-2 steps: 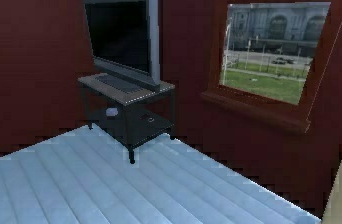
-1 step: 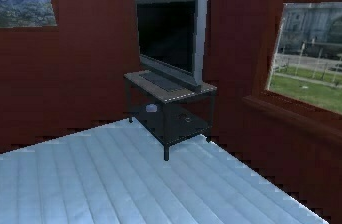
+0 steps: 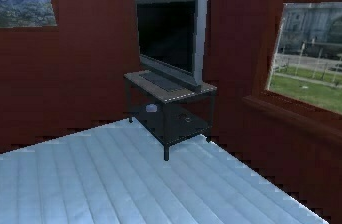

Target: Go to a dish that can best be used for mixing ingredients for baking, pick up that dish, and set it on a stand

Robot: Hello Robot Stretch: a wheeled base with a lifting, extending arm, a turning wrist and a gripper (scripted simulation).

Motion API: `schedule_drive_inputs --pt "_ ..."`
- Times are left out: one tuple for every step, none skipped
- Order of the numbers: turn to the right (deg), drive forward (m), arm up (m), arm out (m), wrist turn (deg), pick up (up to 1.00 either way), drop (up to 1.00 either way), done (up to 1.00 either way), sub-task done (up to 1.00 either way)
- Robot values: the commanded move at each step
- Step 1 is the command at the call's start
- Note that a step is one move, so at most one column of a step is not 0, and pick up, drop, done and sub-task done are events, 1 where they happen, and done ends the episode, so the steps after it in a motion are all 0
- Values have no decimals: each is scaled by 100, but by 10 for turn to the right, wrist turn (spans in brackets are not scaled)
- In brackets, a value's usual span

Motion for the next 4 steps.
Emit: schedule_drive_inputs --pt "0 0 38 0 0 0 0 0 0" --pt "0 0 0 50 0 0 0 0 0" --pt "0 0 0 0 450 0 0 0 0" --pt "0 0 0 0 450 0 0 0 0"
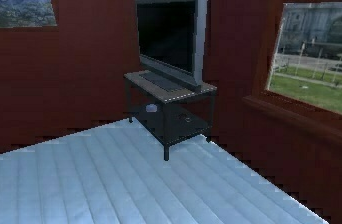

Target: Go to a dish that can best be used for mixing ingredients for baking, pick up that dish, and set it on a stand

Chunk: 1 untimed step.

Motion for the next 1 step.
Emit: schedule_drive_inputs --pt "0 0 0 0 450 0 0 0 0"
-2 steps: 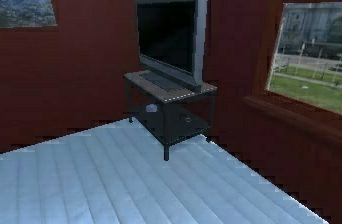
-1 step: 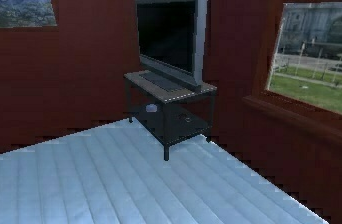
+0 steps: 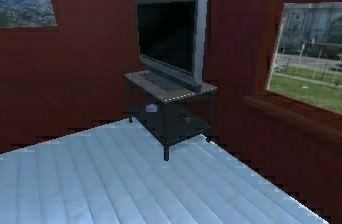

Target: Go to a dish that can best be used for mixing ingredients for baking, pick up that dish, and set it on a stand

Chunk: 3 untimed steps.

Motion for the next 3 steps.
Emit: schedule_drive_inputs --pt "0 0 0 0 270 0 0 0 0" --pt "0 0 -26 0 0 0 0 0 0" --pt "0 0 0 0 0 100 0 0 0"
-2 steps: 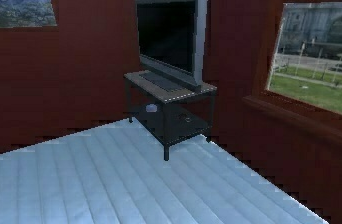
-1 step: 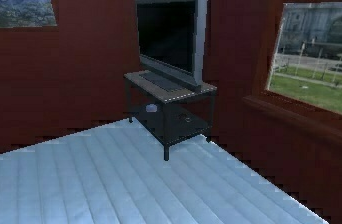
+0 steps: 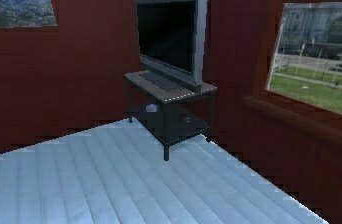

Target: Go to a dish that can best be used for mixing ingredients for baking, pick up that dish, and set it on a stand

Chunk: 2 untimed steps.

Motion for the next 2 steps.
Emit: schedule_drive_inputs --pt "0 0 10 0 0 0 0 0 0" --pt "0 0 16 0 0 0 0 0 0"
